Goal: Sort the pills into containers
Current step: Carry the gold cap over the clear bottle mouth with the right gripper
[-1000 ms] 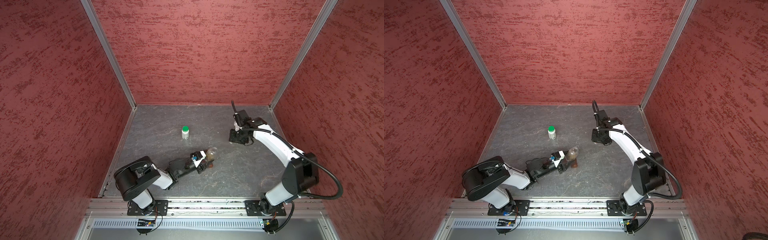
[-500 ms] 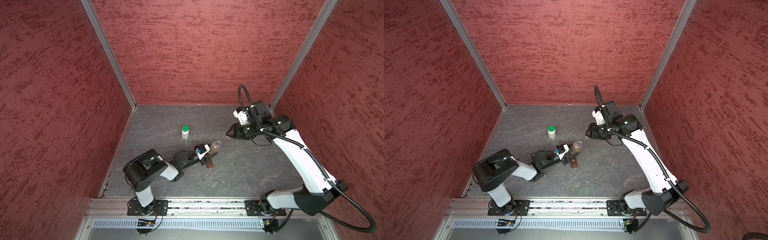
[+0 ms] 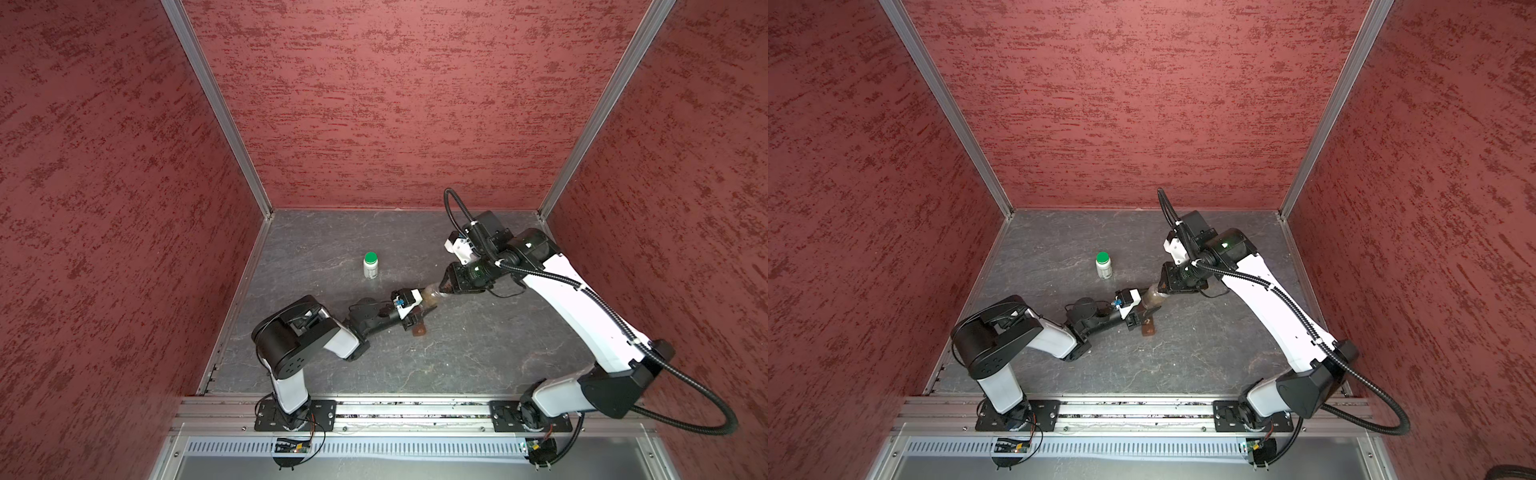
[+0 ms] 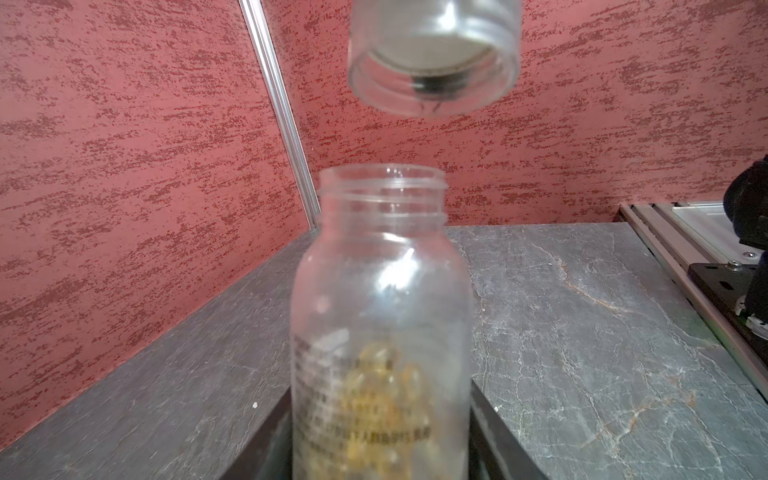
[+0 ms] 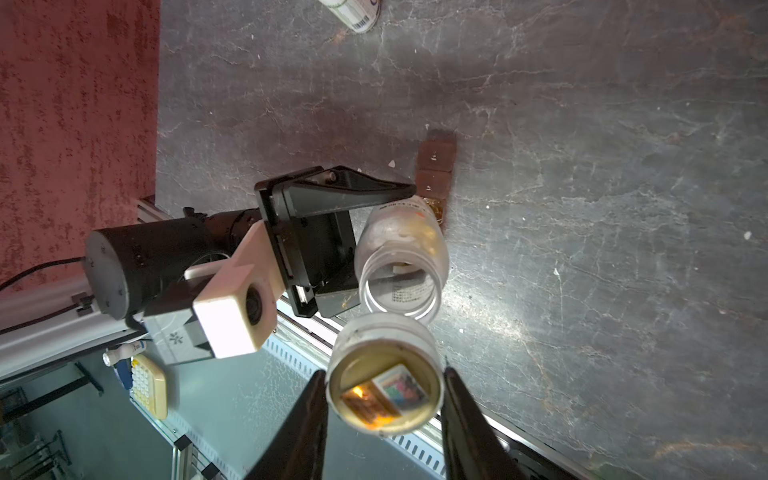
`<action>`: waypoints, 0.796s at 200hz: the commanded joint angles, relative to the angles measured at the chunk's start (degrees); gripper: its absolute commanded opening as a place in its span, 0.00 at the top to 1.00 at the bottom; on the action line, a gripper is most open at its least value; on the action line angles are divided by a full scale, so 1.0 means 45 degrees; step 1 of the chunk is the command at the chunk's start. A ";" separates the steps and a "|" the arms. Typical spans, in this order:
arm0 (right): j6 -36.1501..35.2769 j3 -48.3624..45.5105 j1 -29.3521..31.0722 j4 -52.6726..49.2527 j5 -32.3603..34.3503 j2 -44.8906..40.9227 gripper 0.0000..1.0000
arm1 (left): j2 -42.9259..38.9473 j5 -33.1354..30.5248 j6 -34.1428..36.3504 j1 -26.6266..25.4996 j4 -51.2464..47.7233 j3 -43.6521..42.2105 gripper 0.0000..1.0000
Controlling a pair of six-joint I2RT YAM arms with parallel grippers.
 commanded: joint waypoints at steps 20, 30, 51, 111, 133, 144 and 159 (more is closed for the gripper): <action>-0.0228 0.0254 0.0119 -0.0049 0.0574 0.0443 0.66 | -0.0147 0.0329 0.0113 0.0022 0.0217 -0.0084 1.00; -0.0227 0.0266 0.0121 0.0035 0.0560 0.0525 0.66 | -0.0181 0.0346 0.0164 0.0012 0.0226 -0.0112 1.00; -0.0253 0.0253 0.0141 0.0220 0.0480 0.0632 0.66 | -0.0273 0.0358 0.0172 0.0006 0.0227 -0.0170 1.00; -0.0423 0.0129 0.0159 0.0429 0.0197 0.0811 0.66 | -0.0342 0.0387 0.0238 -0.0112 0.0266 -0.0200 1.00; -0.0423 0.0085 0.0180 0.0625 -0.0067 0.0789 0.66 | -0.0290 0.0387 0.0219 -0.0157 0.0319 -0.0158 1.00; -0.0422 0.0066 0.0197 0.0597 -0.0095 0.0774 0.66 | -0.0265 0.0389 0.0179 -0.0157 0.0400 -0.0171 1.00; -0.0445 -0.0013 0.0215 0.0583 -0.0155 0.0777 0.66 | -0.0266 0.0368 0.0164 -0.0159 0.0442 -0.0155 1.00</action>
